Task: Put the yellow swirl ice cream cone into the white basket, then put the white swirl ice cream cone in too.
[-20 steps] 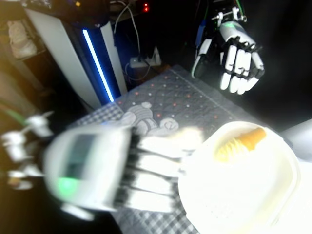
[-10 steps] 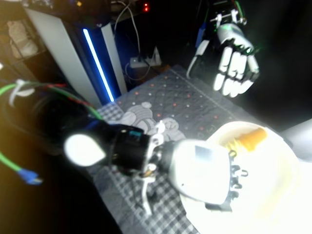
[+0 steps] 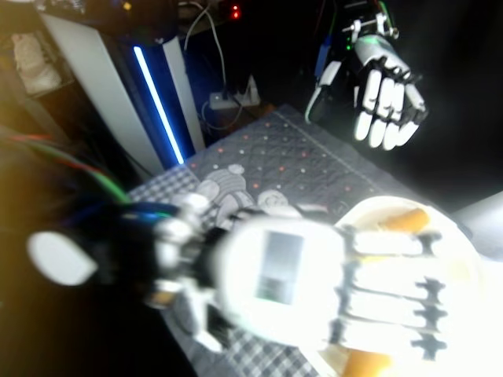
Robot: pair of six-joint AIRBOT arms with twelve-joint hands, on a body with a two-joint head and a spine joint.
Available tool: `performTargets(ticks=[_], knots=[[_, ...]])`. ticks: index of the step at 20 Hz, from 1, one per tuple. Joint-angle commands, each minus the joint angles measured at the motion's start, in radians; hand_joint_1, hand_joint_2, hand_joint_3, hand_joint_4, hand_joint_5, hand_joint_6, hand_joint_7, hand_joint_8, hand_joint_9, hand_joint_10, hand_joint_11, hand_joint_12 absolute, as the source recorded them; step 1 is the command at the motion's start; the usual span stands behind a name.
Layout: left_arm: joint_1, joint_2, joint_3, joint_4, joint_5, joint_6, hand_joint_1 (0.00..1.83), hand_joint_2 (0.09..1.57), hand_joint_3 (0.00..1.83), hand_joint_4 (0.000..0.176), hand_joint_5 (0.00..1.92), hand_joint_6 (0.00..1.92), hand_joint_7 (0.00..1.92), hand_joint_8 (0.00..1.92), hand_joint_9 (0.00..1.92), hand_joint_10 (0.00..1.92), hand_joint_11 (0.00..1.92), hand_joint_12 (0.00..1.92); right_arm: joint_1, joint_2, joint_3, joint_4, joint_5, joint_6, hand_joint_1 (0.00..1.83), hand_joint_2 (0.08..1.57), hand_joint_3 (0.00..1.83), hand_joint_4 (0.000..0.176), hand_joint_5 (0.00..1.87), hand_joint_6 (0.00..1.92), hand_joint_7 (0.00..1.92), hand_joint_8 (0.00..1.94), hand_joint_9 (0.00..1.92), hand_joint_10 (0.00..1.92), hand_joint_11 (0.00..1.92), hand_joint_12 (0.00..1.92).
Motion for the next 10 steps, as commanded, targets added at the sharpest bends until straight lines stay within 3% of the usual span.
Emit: performTargets(ticks=[1, 3, 4, 5, 6, 7, 8, 9, 10], knots=[[0.003, 0.013, -0.009, -0.033, -0.170, -0.007, 0.86, 0.86, 0.00, 0.000, 0.57, 0.01, 0.56, 0.01, 0.54, 0.03, 0.03, 1.19, 0.018, 0.019, -0.036, 0.065, 0.197, 0.004, 0.68, 0.79, 0.00, 0.175, 0.00, 0.00, 0.01, 0.00, 0.00, 0.00, 0.00, 0.01], [0.028, 0.030, -0.024, -0.055, -0.219, -0.007, 0.89, 0.85, 0.00, 0.000, 0.57, 0.00, 0.57, 0.01, 0.52, 0.01, 0.01, 1.14, 0.018, 0.078, -0.088, 0.071, 0.249, 0.004, 0.74, 0.76, 0.00, 0.176, 0.04, 0.01, 0.03, 0.01, 0.00, 0.00, 0.00, 0.00], [0.068, 0.052, -0.047, -0.096, -0.297, -0.007, 0.92, 0.85, 0.00, 0.000, 0.52, 0.00, 0.53, 0.00, 0.47, 0.00, 0.00, 1.04, 0.014, 0.174, -0.184, 0.070, 0.307, -0.009, 0.73, 0.76, 0.00, 0.176, 0.05, 0.02, 0.04, 0.01, 0.00, 0.00, 0.00, 0.00], [0.113, 0.064, -0.064, -0.133, -0.362, -0.007, 0.92, 0.86, 0.00, 0.000, 0.49, 0.00, 0.52, 0.00, 0.47, 0.01, 0.00, 1.10, -0.011, 0.231, -0.259, 0.075, 0.325, -0.061, 0.77, 0.76, 0.00, 0.176, 0.06, 0.02, 0.04, 0.01, 0.00, 0.00, 0.00, 0.00], [0.164, 0.067, -0.074, -0.169, -0.419, -0.010, 0.95, 0.86, 0.00, 0.000, 0.47, 0.00, 0.50, 0.00, 0.48, 0.01, 0.00, 1.31, -0.081, 0.267, -0.314, 0.138, 0.374, -0.130, 0.72, 0.73, 0.00, 0.176, 0.06, 0.02, 0.07, 0.02, 0.02, 0.01, 0.00, 0.00], [0.234, 0.065, -0.087, -0.214, -0.489, -0.019, 0.94, 0.86, 0.00, 0.000, 0.42, 0.00, 0.47, 0.00, 0.46, 0.00, 0.00, 1.35, -0.183, 0.302, -0.365, 0.211, 0.474, -0.183, 0.60, 0.72, 0.00, 0.176, 0.04, 0.00, 0.13, 0.01, 0.08, 0.01, 0.00, 0.00], [0.259, 0.065, -0.098, -0.228, -0.523, -0.023, 0.95, 0.85, 0.00, 0.000, 0.39, 0.01, 0.46, 0.00, 0.48, 0.01, 0.00, 1.45, -0.233, 0.318, -0.394, 0.245, 0.544, -0.186, 0.52, 0.79, 0.01, 0.176, 0.07, 0.00, 0.16, 0.01, 0.11, 0.01, 0.03, 0.02], [0.288, 0.067, -0.112, -0.244, -0.564, -0.028, 0.92, 0.85, 0.00, 0.000, 0.37, 0.00, 0.45, 0.00, 0.50, 0.02, 0.00, 1.56, -0.280, 0.340, -0.428, 0.274, 0.608, -0.187, 0.40, 0.95, 0.02, 0.173, 0.30, 0.02, 0.32, 0.01, 0.22, 0.01, 0.05, 0.04], [0.316, 0.067, -0.122, -0.263, -0.609, -0.036, 0.92, 0.85, 0.00, 0.000, 0.37, 0.00, 0.45, 0.00, 0.50, 0.02, 0.00, 1.56, -0.325, 0.362, -0.461, 0.302, 0.666, -0.192, 0.40, 0.95, 0.02, 0.173, 0.30, 0.02, 0.32, 0.01, 0.22, 0.01, 0.05, 0.04]])
